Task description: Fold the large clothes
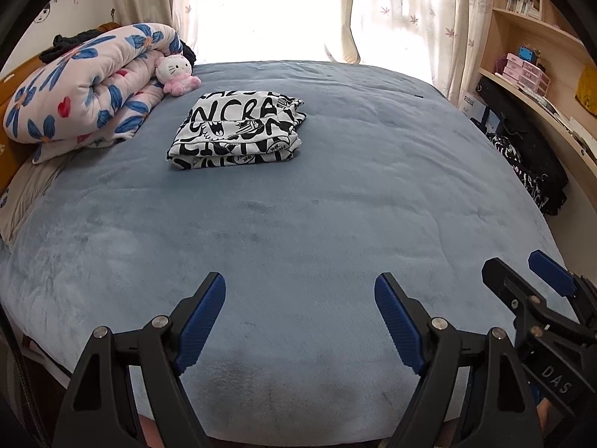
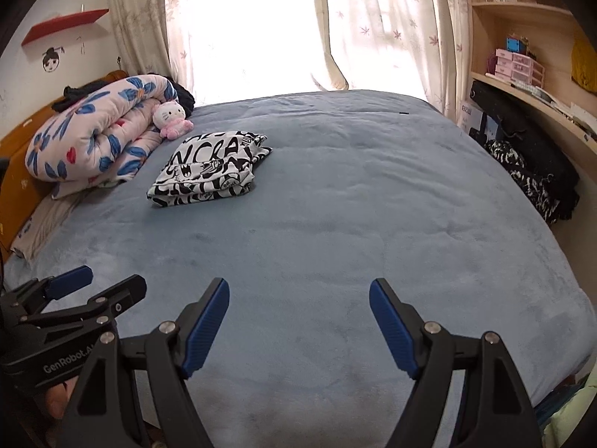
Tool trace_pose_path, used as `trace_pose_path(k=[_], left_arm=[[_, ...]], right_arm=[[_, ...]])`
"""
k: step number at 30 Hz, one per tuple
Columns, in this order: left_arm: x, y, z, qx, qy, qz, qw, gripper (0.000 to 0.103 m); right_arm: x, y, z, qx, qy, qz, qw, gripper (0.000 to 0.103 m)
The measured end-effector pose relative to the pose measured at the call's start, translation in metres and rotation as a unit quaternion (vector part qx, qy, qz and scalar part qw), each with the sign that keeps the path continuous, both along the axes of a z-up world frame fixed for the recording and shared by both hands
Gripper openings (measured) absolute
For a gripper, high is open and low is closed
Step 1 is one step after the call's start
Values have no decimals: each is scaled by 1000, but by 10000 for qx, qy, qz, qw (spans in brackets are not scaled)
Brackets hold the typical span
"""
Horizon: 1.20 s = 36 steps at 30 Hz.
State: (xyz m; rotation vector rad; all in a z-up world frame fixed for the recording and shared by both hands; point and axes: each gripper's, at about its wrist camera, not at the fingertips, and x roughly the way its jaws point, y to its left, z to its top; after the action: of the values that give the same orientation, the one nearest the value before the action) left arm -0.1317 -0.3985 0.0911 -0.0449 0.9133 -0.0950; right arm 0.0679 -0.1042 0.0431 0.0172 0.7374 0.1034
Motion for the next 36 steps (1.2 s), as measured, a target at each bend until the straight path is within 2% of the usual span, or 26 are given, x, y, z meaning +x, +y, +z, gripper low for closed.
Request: trace_pose_path(k=[10,36], left_arm=[[-5,-5,-2,72,-16,31,10000,81],[-6,-5,-2,129,85,26,9999,81]], right_arm=[[-1,-2,-6,145,113,95,9998,78],[-2,-4,-7,101,167,35,9998,78]])
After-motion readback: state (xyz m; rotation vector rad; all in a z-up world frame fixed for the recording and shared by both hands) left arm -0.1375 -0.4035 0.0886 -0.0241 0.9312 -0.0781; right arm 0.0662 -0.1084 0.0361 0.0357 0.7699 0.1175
